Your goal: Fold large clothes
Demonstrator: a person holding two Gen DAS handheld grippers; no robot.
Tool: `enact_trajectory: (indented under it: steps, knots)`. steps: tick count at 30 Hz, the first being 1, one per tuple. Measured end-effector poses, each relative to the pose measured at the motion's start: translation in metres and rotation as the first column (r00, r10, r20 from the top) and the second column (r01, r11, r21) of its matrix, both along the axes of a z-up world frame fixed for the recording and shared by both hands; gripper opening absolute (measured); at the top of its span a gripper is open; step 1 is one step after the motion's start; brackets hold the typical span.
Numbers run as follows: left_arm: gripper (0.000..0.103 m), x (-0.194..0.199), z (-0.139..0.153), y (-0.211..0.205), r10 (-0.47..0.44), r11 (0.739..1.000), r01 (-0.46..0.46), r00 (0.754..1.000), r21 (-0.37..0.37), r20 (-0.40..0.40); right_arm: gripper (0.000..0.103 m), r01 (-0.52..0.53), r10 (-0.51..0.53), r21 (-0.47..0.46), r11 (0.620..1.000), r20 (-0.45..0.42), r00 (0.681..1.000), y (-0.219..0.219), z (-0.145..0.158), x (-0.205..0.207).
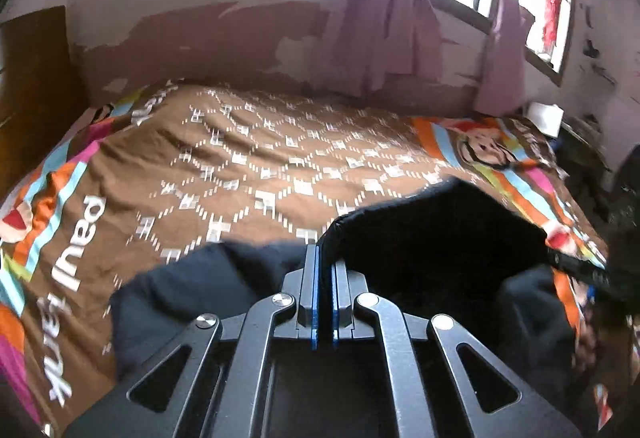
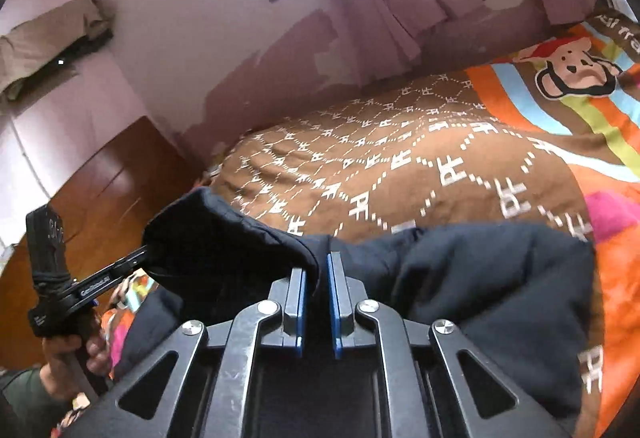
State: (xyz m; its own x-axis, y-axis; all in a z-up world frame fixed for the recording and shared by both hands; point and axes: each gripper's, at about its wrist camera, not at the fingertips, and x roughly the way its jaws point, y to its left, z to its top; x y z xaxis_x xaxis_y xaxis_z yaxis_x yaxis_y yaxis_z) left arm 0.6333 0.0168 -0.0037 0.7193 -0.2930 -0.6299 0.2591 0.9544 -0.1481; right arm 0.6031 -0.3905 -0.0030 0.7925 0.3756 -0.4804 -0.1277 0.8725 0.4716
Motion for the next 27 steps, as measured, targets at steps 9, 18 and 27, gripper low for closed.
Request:
enact_trajectory:
  steps: [9, 18, 27]
  knots:
    - [0.002, -0.061, -0.050, -0.021, -0.100, 0.980, 0.116, 0.989, 0.161, -0.105, 0.006, -0.101, 0.086, -0.164, 0.981, -0.096, 0.992, 0.008, -0.011, -0.061]
    - [0.002, -0.062, -0.094, -0.031, -0.060, 0.978, 0.081, 0.992, 0.193, -0.113, 0.004, -0.112, 0.050, -0.280, 0.953, -0.221, 0.974, 0.018, -0.064, -0.056]
    - [0.002, -0.072, -0.091, -0.024, -0.071, 0.983, 0.080, 0.996, 0.167, -0.062, 0.005, -0.073, 0.053, -0.274, 0.959, -0.082, 0.995, 0.001, -0.007, -0.085]
